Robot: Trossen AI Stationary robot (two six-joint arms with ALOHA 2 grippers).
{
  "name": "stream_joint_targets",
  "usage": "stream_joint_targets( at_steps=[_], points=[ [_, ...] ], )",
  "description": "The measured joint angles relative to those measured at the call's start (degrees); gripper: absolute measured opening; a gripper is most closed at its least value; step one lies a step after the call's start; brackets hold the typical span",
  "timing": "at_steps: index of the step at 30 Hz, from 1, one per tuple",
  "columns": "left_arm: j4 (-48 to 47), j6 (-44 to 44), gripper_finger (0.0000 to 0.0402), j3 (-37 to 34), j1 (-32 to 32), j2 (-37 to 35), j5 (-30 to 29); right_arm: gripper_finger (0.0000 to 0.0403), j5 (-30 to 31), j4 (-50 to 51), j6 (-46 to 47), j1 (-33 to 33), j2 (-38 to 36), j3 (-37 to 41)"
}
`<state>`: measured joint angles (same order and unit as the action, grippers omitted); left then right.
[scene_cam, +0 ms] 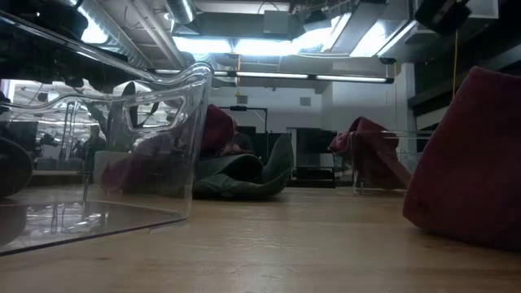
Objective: Pick & Place hat
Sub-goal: Put the bottom red cap into the top transparent bin
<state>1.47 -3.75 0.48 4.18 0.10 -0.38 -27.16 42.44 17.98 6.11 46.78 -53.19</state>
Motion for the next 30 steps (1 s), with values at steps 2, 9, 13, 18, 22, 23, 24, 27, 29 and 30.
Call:
stream_joint_targets(
  at_steps=[2,9,13,18,22,23,24,27,29,30],
  points=[
    [0.0,0.0,0.0245,0.0,0.0,0.0,0.0,0.0015,0.0,-0.1,2.4,2.4,0.9,0.0],
    [0.0,0.0,0.0245,0.0,0.0,0.0,0.0,0.0016,0.1,-0.1,11.8,9.1,6.0,0.0],
    [0.0,0.0,0.0245,0.0,0.0,0.0,0.0,0.0016,2.1,-0.1,20.0,12.3,10.0,0.0],
    [0.0,0.0,0.0245,0.0,0.0,0.0,0.0,0.0016,10.6,0.8,30.4,16.6,15.3,0.1],
    [0.0,0.0,0.0245,0.0,0.0,0.0,0.0,0.0022,12.2,1.0,36.2,19.4,19.7,0.1],
    [0.0,0.0,0.0245,0.0,0.0,0.0,0.0,0.0028,12.4,1.1,37.5,20.0,20.8,0.1],
    [0.0,0.0,0.0245,0.0,0.0,0.0,0.0,0.0034,12.3,1.2,38.5,20.5,21.8,0.1],
    [0.0,0.0,0.0245,0.0,0.0,0.0,0.0,0.0061,12.0,1.3,41.0,21.7,24.3,0.1],
    [0.0,0.0,0.0245,0.0,0.0,0.0,0.0,0.0084,11.9,2.0,42.9,22.4,25.9,0.1],
    [0.0,0.0,0.0245,0.0,0.0,0.0,0.0,0.0096,11.9,2.6,43.5,22.7,26.7,0.1]
  ],
)
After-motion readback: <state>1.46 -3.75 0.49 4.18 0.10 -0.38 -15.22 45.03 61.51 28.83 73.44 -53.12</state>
